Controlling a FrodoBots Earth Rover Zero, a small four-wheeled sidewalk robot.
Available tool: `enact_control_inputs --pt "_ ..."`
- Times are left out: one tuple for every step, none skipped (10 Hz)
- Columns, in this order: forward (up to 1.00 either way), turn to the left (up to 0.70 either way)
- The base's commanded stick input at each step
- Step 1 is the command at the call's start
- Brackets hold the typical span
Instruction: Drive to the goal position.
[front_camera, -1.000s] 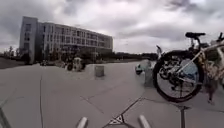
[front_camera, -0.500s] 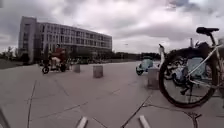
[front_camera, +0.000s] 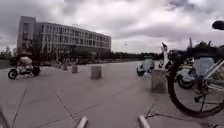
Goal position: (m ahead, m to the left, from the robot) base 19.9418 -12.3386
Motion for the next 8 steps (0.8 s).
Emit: enact_control_inputs --pt "0.7 0.01" --pt "0.7 0.01" --pt "0.7 0.01" --pt "0.7 0.01" --pt "0.7 0.1" --pt "0.7 0.23" --pt "0.7 0.36" --pt "0.7 0.36"
